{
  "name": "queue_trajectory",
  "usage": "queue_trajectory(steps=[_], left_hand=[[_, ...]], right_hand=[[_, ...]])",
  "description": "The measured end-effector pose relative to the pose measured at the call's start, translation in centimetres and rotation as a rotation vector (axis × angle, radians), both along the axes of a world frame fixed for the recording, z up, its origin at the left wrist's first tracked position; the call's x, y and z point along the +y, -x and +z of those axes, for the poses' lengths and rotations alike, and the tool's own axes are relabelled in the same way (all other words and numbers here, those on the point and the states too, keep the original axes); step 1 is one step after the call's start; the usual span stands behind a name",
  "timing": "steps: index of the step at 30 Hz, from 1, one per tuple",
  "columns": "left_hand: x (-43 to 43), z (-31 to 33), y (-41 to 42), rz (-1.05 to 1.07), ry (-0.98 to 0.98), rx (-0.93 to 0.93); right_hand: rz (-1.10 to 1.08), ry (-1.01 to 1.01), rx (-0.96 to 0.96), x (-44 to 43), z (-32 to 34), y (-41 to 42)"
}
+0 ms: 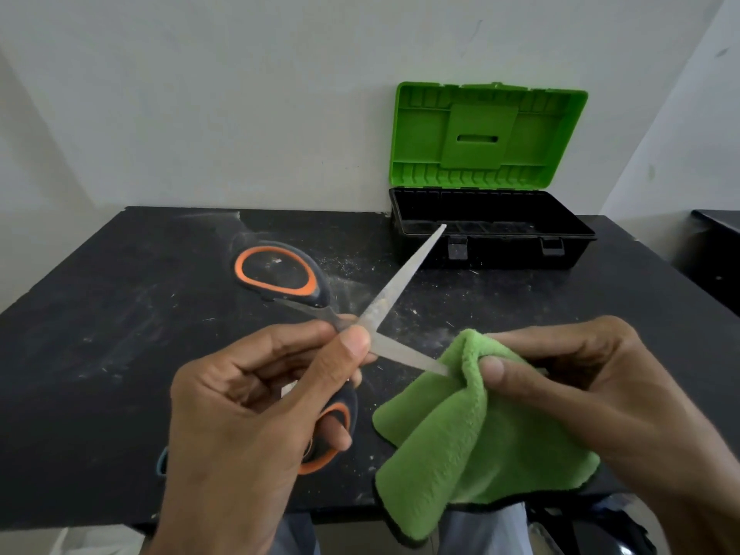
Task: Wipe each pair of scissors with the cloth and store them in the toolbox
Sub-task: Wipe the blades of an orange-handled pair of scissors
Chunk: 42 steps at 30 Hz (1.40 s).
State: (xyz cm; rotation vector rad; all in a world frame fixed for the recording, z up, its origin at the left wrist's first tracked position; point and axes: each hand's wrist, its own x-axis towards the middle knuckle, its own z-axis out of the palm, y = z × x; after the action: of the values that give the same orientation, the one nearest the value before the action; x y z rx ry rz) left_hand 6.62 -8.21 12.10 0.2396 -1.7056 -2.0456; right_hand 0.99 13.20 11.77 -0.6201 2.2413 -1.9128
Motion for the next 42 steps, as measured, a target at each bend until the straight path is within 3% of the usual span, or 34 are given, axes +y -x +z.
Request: queue_trajectory(steps=[7, 12, 19, 35, 42], left_hand=[[-0.2, -0.6, 0.1, 0.025, -0.009, -0.015], [0.4, -1.0, 0.5, -0.012, -0.036, -0.044], [-1.1, -1.7, 0.9, -0.014, -0.200, -0.089], [0.0, -2.3, 1.0, -0.024, -0.183, -0.092], [-0.6, -2.4, 1.2, -0.041, -0.196, -0.083]], right_hand=[[0.004, -0.006, -0.040, -0.1, 0.2, 0.1], [0.050, -0.191, -0.050, -1.7, 0.0, -0.3], [-0.012, -0.106, -0.055, -0.7, 0.5, -0.2], [0.033, -0.124, -0.008, -2.2, 0.2, 0.1], [-0.060, -0.137, 0.052, -0.9, 0.2, 0.0]])
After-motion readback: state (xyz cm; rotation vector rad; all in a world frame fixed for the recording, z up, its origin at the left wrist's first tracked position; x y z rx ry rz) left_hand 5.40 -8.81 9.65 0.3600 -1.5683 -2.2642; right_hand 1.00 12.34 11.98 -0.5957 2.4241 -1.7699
